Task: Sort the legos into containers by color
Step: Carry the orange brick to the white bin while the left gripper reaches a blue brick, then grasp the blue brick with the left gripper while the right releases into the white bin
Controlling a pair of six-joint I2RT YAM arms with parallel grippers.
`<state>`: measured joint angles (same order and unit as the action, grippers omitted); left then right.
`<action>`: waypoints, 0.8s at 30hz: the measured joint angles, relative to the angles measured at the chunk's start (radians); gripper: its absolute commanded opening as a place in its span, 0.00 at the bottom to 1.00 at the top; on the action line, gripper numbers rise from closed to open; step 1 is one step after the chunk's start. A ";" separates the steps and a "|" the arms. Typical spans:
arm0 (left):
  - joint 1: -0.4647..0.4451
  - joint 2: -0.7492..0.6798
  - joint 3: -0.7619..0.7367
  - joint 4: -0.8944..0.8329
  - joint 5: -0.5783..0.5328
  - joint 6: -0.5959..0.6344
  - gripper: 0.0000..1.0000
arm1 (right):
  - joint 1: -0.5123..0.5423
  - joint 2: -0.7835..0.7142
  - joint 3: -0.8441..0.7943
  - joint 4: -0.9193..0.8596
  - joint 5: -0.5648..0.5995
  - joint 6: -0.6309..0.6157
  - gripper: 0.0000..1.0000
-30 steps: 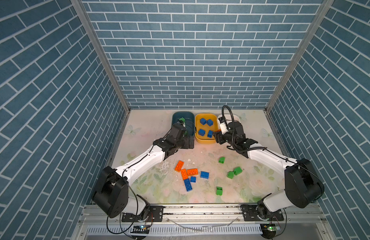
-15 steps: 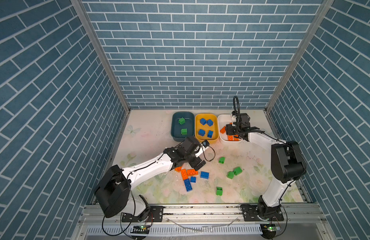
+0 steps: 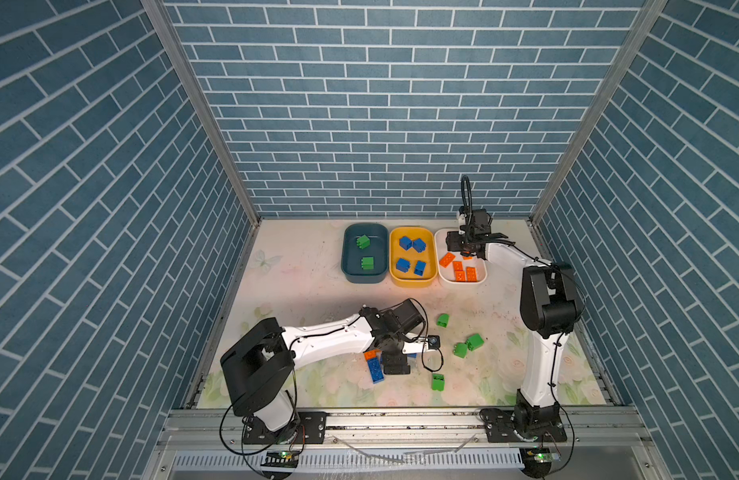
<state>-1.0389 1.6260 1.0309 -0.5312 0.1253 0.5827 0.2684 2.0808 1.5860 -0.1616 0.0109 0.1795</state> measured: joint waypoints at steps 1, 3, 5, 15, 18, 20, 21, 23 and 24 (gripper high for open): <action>-0.002 0.014 0.011 -0.004 -0.007 0.008 0.92 | 0.000 0.000 0.003 -0.002 -0.003 0.008 0.85; -0.002 0.039 0.031 -0.011 -0.015 0.022 0.89 | 0.000 -0.002 0.004 0.001 -0.013 0.023 0.92; -0.001 0.062 0.052 -0.019 -0.019 0.035 0.87 | 0.000 -0.012 -0.007 0.010 -0.024 0.037 0.99; -0.002 0.154 0.121 -0.061 -0.014 0.069 0.71 | 0.000 -0.355 -0.303 0.093 -0.045 0.092 0.99; -0.002 0.186 0.137 -0.071 -0.014 0.078 0.67 | 0.000 -0.488 -0.402 0.110 -0.045 0.107 0.99; -0.002 0.205 0.145 -0.078 -0.014 0.083 0.66 | 0.000 -0.572 -0.472 0.119 -0.040 0.113 0.99; -0.002 0.211 0.148 -0.080 -0.015 0.085 0.66 | 0.000 -0.609 -0.506 0.122 -0.036 0.115 0.99; -0.002 0.225 0.157 -0.082 -0.016 0.088 0.66 | 0.000 -0.688 -0.583 0.127 -0.024 0.129 0.99; -0.002 0.231 0.160 -0.082 -0.016 0.089 0.65 | 0.000 -0.718 -0.612 0.129 -0.020 0.132 0.99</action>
<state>-1.0412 1.8568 1.1912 -0.6128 0.1097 0.6720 0.2684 1.3632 0.9737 -0.0322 -0.0090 0.3111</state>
